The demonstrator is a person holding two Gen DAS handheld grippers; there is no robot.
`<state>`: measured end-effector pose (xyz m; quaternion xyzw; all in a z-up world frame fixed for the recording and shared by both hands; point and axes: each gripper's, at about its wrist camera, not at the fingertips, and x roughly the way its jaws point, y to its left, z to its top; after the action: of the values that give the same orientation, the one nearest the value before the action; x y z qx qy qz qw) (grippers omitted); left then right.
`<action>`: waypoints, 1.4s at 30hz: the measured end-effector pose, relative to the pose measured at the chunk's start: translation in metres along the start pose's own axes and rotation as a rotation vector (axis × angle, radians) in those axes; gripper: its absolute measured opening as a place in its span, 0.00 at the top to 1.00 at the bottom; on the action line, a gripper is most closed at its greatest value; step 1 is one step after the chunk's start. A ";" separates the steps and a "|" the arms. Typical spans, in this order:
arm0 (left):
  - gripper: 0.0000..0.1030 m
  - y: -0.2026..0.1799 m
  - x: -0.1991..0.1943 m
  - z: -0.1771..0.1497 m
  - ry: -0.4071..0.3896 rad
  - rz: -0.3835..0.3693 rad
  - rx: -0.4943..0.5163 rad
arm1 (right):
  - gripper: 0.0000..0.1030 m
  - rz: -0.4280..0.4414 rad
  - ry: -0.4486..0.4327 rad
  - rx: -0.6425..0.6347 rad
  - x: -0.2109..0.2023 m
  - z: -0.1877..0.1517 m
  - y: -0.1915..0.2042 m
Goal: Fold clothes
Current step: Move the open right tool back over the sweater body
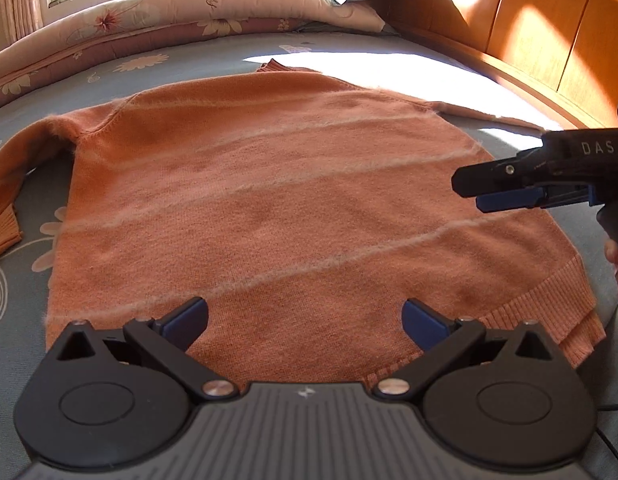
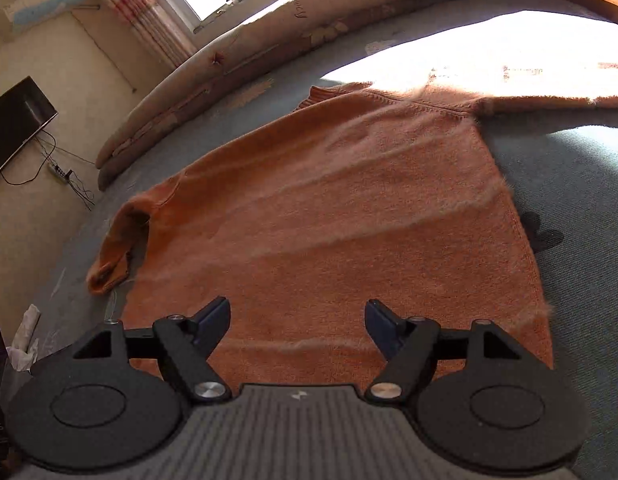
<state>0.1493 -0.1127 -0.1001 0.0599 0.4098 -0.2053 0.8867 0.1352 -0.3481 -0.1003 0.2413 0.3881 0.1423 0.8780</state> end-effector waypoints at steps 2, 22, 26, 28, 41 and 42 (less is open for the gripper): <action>0.01 0.004 0.001 -0.008 0.023 -0.007 -0.027 | 0.24 -0.001 0.026 0.022 0.008 -0.014 0.003; 0.01 0.056 -0.009 -0.007 -0.061 0.049 -0.145 | 0.21 -0.023 -0.070 0.108 -0.023 -0.069 0.000; 0.01 0.057 -0.010 -0.034 -0.053 0.079 -0.143 | 0.21 -0.040 -0.067 0.095 -0.026 -0.072 0.003; 0.01 0.048 -0.017 -0.047 -0.047 0.105 -0.072 | 0.21 -0.044 -0.068 0.102 -0.028 -0.073 0.002; 0.01 0.088 0.013 0.067 -0.155 -0.053 -0.102 | 0.20 0.002 -0.072 -0.025 0.020 0.011 0.030; 0.01 0.091 0.025 0.078 -0.152 -0.056 -0.091 | 0.19 0.004 -0.069 -0.039 0.030 0.021 0.032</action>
<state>0.2558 -0.0596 -0.0733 -0.0077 0.3515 -0.2150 0.9111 0.1693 -0.3147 -0.0896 0.2298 0.3542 0.1431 0.8951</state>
